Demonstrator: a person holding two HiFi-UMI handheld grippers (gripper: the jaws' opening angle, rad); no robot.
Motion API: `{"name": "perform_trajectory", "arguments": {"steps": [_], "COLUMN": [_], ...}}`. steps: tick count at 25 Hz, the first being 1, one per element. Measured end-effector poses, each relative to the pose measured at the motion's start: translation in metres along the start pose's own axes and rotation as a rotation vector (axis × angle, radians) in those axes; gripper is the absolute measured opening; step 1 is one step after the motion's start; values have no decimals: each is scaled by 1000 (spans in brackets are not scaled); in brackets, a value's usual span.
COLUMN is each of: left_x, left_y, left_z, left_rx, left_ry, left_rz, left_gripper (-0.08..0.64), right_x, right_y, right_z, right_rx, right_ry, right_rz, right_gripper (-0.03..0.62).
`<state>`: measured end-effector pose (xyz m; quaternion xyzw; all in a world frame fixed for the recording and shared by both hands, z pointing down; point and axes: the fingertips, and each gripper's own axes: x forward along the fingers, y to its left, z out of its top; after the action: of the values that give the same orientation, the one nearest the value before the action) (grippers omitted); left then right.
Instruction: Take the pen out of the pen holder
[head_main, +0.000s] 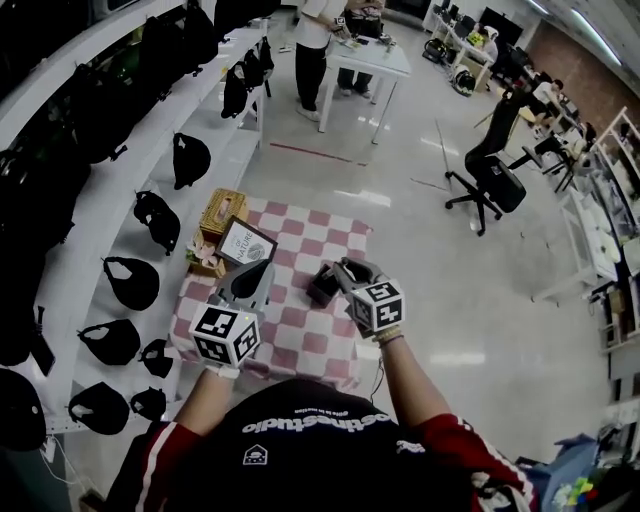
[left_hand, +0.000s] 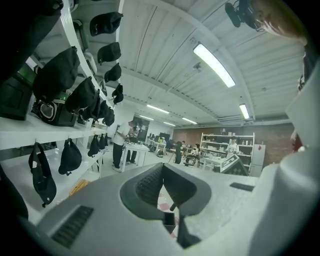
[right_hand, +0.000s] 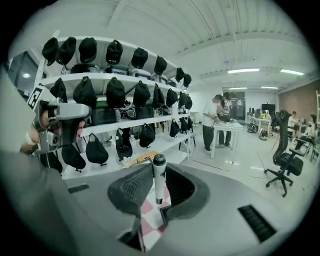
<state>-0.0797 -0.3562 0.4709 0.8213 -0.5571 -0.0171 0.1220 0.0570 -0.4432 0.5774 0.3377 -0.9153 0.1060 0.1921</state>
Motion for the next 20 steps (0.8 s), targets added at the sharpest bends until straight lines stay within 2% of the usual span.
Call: {"name": "perform_trajectory", "arguments": {"steps": [5,9,12,20], "left_x": [-1,0,-2,-16], "left_y": [-7,-16,-23,-33], "left_z": [10,19,25,38], "left_rx": [8,45,79,97], "left_ry": [-8,-16,-16,-37], "left_rz": [-34,-76,-101,-159], "left_gripper": [6,5,5,5], "right_x": [-25,-46,-62,-108], "right_y": [11,17,27,61], "right_z": [33,57,74,109], "right_rx": [23,32,20,5], "right_ry": [-76,-143,-175,-270], "right_rz": [-15,-41,-54,-88], "right_gripper": [81,81,81,81]}}
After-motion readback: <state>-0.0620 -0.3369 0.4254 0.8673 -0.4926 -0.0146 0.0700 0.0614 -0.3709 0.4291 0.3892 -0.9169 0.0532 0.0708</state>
